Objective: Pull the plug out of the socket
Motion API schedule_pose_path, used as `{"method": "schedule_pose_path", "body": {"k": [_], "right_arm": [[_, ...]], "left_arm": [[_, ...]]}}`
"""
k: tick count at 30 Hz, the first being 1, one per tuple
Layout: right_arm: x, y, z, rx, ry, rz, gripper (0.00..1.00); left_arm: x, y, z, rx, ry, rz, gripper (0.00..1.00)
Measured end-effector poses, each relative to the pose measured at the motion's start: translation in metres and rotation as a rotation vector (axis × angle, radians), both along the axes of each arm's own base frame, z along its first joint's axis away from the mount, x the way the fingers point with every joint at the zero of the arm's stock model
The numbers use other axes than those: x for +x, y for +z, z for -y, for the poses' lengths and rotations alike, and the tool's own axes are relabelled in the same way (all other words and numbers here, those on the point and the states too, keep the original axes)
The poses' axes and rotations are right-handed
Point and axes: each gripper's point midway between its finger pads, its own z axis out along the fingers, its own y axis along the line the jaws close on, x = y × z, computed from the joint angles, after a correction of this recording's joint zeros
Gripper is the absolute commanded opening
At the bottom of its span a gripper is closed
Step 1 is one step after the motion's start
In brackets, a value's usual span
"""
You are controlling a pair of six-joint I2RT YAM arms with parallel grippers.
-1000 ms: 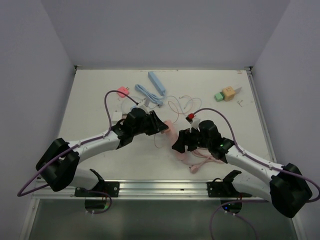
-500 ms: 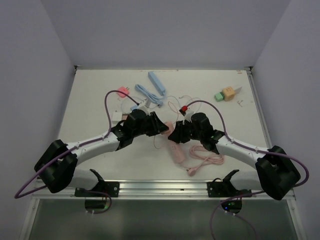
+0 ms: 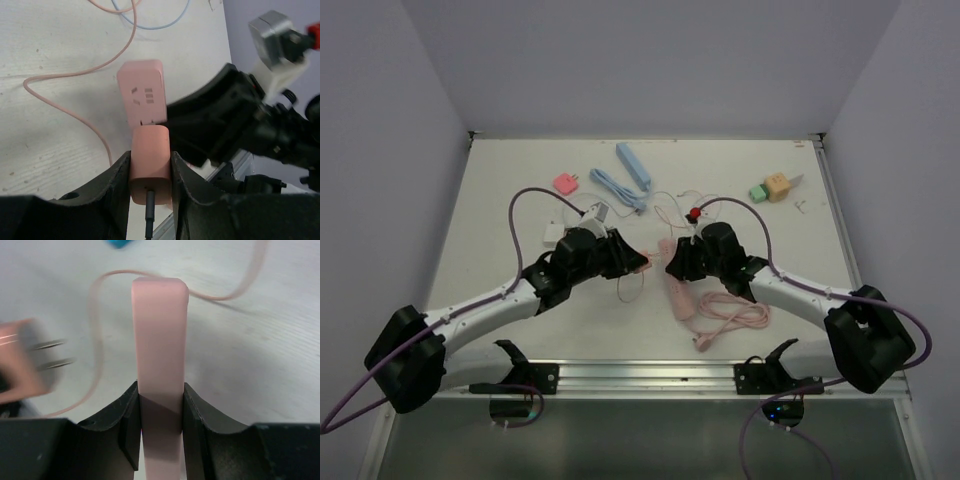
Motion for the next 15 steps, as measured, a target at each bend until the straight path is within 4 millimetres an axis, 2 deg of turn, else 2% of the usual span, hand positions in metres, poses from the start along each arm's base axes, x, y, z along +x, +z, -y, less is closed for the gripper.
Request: {"method": "schedule_pose_path", "body": {"k": [2,5,8,10,15], "right_arm": [[0.018,-0.022,0.03,-0.089,-0.138,-0.038,0.0],[0.026,-0.048,0.063,-0.193,-0.27,-0.104,0.0],[0.022,-0.057,0.071,-0.235,-0.291,-0.13,0.0],[0.021,-0.056,0.071,-0.237,-0.29,-0.13,0.0],[0.019,-0.04,0.072,-0.218,-0.285,-0.098,0.0]], "left_arm": [[-0.008,0.012,-0.007,-0.015,-0.005,0.026,0.0],[-0.015,0.033,-0.012,-0.049,-0.012,0.075,0.0],[-0.019,0.047,-0.018,-0.061,-0.006,0.107,0.0],[-0.018,0.047,-0.025,-0.042,0.019,0.117,0.0],[-0.005,0.027,-0.049,0.094,0.094,0.118,0.0]]}}
